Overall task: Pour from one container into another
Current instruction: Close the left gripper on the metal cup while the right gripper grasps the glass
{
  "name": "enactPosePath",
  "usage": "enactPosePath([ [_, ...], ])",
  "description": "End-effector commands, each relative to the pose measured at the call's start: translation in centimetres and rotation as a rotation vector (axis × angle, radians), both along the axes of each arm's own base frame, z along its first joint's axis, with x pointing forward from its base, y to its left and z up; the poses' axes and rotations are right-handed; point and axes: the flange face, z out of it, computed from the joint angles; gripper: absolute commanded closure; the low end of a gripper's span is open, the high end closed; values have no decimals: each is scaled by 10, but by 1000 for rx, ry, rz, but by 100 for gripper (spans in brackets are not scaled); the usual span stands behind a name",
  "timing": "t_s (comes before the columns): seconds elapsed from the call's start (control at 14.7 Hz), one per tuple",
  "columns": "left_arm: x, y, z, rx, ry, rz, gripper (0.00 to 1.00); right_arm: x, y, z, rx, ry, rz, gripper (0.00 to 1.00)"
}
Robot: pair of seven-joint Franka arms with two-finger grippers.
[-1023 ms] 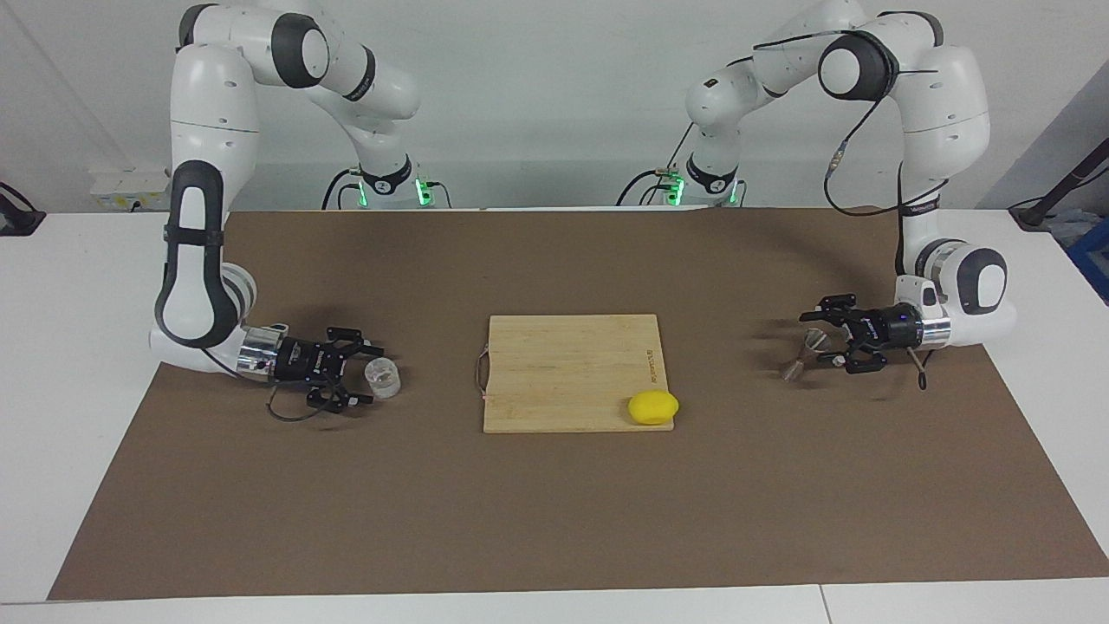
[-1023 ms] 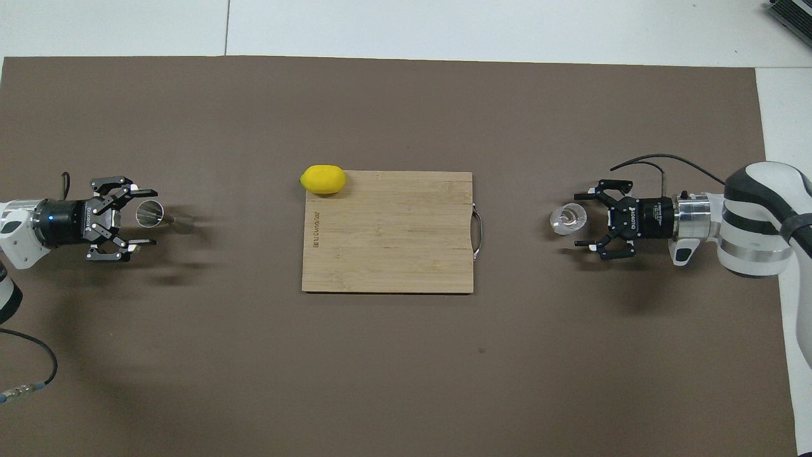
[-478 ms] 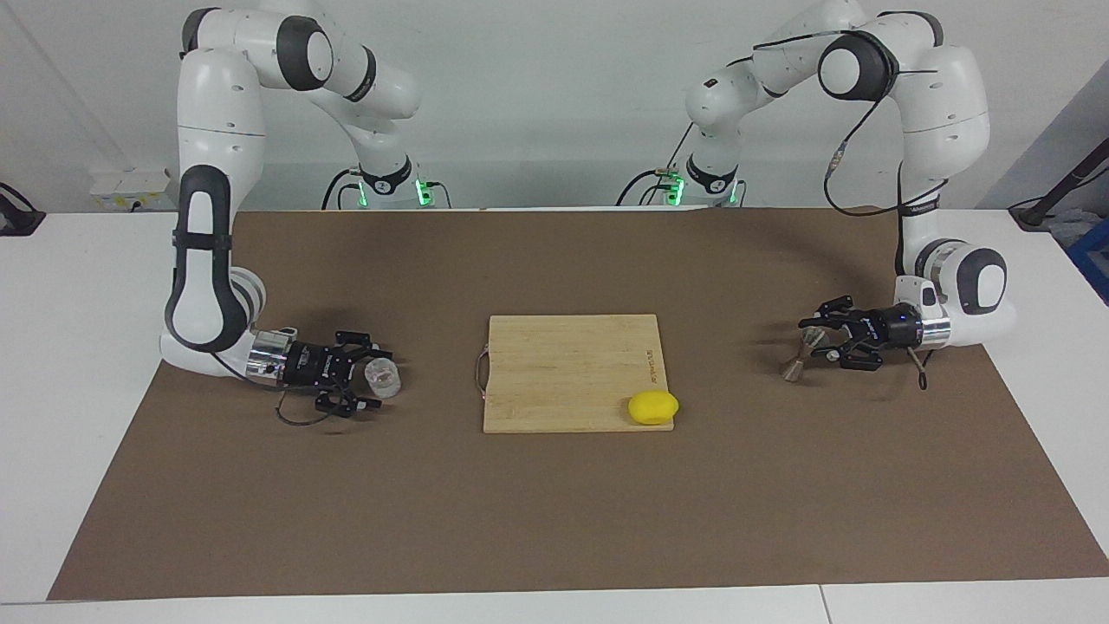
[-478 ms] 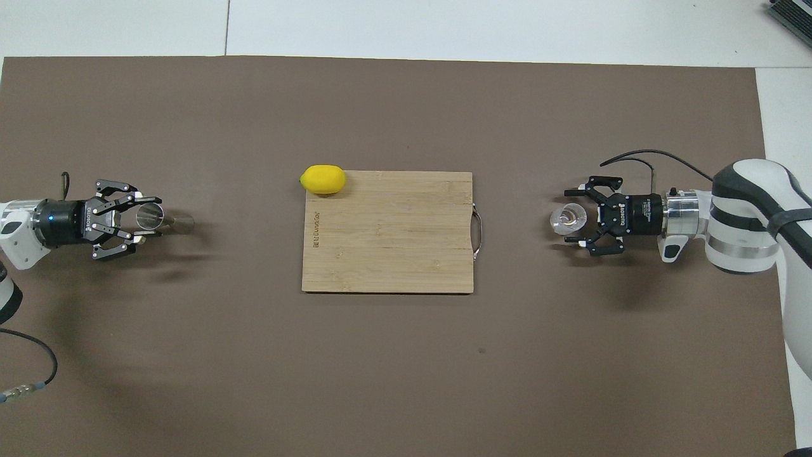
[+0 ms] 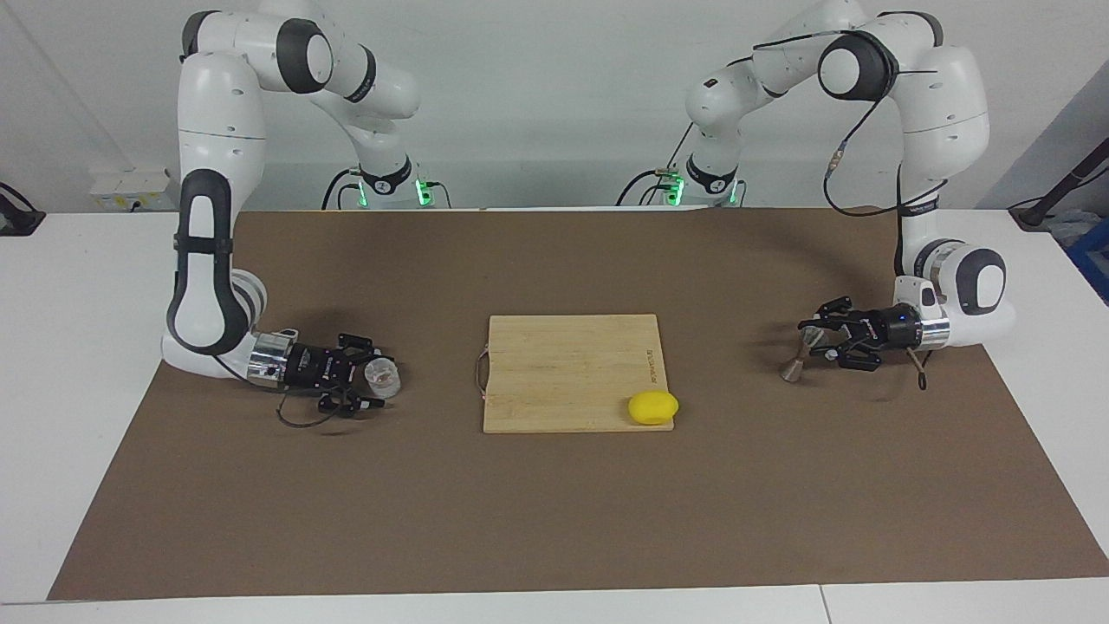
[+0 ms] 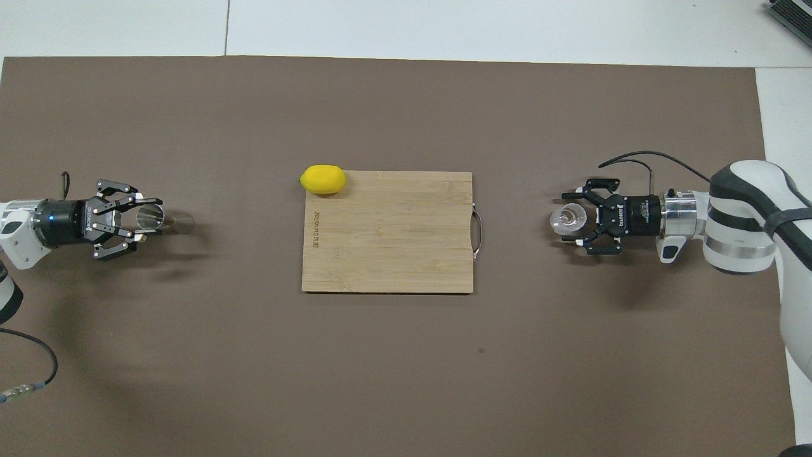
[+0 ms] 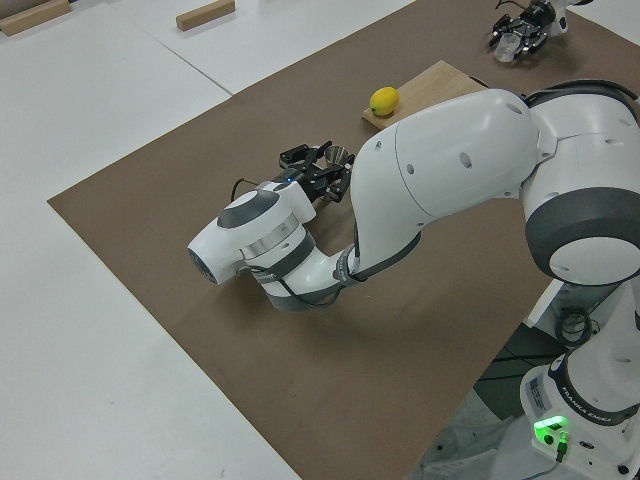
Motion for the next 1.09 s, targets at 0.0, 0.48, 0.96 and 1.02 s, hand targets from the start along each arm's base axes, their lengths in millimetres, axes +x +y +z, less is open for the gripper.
enactPosePath([
  [0.0, 0, -7, -2, -6, -18, 19, 58, 10, -3, 1, -5, -16, -15, 43],
  [0.48, 5, -28, 9, -53, -22, -19, 59, 21, -3, 15, -15, -75, 15, 100],
  [0.96, -1, -81, 21, -67, -3, -90, 59, 41, 10, 51, -24, 51, -49, 100],
  [1.02, -3, -90, 23, -70, 0, -95, 59, 42, 10, 59, -28, 47, -53, 100],
])
